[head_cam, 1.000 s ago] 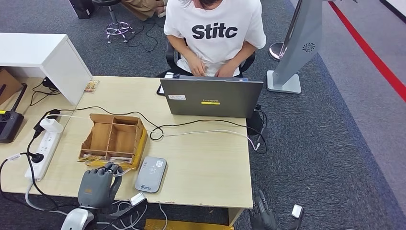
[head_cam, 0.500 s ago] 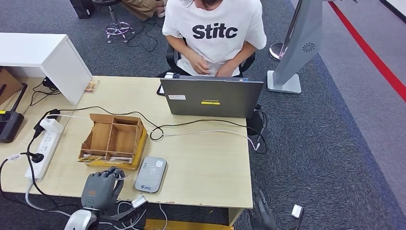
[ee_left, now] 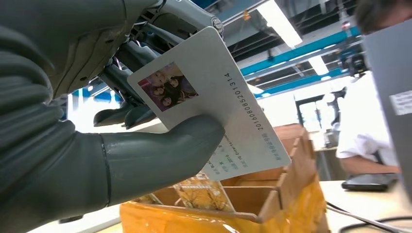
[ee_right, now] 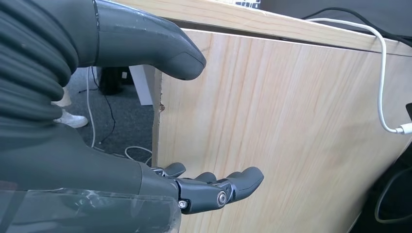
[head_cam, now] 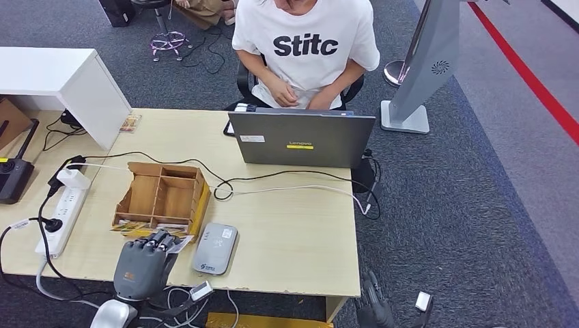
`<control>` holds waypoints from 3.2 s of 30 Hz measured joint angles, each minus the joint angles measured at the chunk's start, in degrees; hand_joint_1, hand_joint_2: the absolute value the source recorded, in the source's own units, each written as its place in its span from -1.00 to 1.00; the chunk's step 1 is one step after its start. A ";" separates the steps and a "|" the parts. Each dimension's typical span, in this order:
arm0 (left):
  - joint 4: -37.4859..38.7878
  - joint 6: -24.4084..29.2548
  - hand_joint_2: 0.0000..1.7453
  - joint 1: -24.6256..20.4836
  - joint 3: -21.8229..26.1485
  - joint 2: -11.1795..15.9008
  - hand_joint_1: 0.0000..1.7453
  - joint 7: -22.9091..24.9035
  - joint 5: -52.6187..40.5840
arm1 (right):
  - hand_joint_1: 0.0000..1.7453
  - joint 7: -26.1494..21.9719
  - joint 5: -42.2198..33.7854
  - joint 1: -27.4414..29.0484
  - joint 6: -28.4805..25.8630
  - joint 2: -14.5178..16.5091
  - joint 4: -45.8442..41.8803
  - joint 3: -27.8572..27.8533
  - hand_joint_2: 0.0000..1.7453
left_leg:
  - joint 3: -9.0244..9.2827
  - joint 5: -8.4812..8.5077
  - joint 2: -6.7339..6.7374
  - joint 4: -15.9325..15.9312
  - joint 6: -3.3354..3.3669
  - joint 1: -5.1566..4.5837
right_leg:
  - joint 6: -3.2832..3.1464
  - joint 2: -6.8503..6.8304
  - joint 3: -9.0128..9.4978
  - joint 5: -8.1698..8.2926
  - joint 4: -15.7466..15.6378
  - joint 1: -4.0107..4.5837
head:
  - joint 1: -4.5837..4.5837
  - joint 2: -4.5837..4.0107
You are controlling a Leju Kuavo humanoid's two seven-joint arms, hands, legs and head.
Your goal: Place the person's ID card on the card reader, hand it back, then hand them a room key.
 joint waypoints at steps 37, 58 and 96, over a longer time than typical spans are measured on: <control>10.81 -5.62 1.00 -2.43 -3.54 1.54 1.00 2.57 -1.50 | -1.00 0.72 0.02 -0.09 -0.02 0.00 0.00 1.14 1.00 | 0.00 0.05 0.03 -0.02 -0.04 0.01 | -0.07 0.05 -0.05 0.05 0.02 0.01 | 0.00 0.00; -0.30 -0.30 1.00 -5.73 3.82 3.63 1.00 1.79 5.70 | -1.00 0.73 -0.07 -0.16 -0.64 0.02 0.00 2.22 1.00 | 0.00 0.19 0.03 -0.05 -0.19 0.07 | -0.17 0.05 -0.09 0.13 0.06 0.04 | 0.00 0.00; 1.93 -1.43 1.00 -13.93 6.44 6.14 -1.00 4.79 1.06 | -1.00 1.23 -0.27 -0.94 -2.19 0.92 -0.07 2.69 1.00 | -0.20 0.26 0.97 -0.15 -0.32 0.15 | -0.45 0.94 -0.72 0.47 0.15 0.08 | 0.00 0.00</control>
